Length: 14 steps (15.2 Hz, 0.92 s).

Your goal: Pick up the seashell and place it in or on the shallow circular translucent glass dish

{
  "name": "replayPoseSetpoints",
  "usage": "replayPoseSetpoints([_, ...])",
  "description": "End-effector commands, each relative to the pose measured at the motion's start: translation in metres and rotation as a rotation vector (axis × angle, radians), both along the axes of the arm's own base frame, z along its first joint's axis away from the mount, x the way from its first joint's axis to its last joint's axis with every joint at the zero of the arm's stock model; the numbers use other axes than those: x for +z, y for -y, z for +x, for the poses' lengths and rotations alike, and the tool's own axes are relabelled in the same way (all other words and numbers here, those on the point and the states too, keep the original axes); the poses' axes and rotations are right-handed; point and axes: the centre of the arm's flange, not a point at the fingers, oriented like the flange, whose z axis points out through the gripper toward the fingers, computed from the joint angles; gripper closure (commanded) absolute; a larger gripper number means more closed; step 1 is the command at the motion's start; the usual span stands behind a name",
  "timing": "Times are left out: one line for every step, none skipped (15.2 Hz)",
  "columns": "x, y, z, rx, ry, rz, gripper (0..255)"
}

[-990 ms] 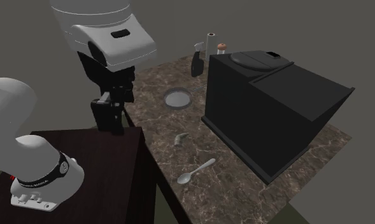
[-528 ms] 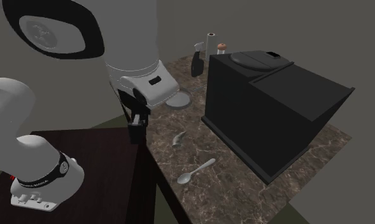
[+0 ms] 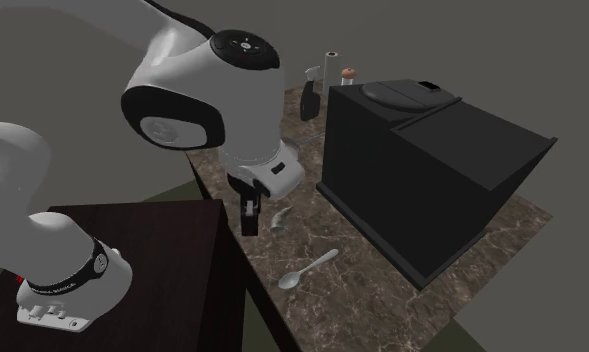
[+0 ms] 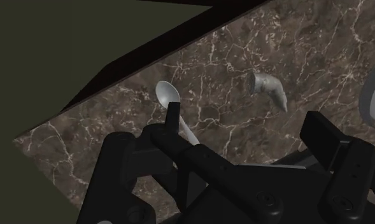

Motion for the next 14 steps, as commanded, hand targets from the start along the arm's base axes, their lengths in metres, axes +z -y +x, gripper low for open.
replayPoseSetpoints([-0.025, -0.012, 0.005, 0.006, 0.000, 0.016, 0])
replayPoseSetpoints([-0.036, -0.017, 0.009, 0.009, -0.001, 0.024, 0])
replayPoseSetpoints([-0.047, -0.022, 0.012, 0.012, -0.001, 0.032, 0])
replayPoseSetpoints([-0.059, -0.028, 0.016, 0.016, -0.002, 0.040, 0])
replayPoseSetpoints([-0.070, -0.033, 0.019, 0.019, -0.003, 0.048, 0])
replayPoseSetpoints([-0.081, -0.039, 0.023, 0.023, -0.004, 0.056, 0])
replayPoseSetpoints([-0.092, -0.044, 0.026, 0.026, -0.004, 0.065, 0])
replayPoseSetpoints([-0.103, -0.050, 0.030, 0.029, -0.005, 0.073, 0])
replayPoseSetpoints([-0.114, -0.056, 0.033, 0.033, -0.006, 0.081, 0])
replayPoseSetpoints([-0.125, -0.062, 0.036, 0.036, -0.006, 0.089, 0])
replayPoseSetpoints([-0.136, -0.068, 0.039, 0.040, -0.007, 0.097, 0])
replayPoseSetpoints([-0.147, -0.074, 0.043, 0.043, -0.008, 0.105, 0])
replayPoseSetpoints([-0.158, -0.081, 0.046, 0.046, -0.009, 0.113, 0])
replayPoseSetpoints([-0.168, -0.087, 0.049, 0.050, -0.009, 0.121, 0])
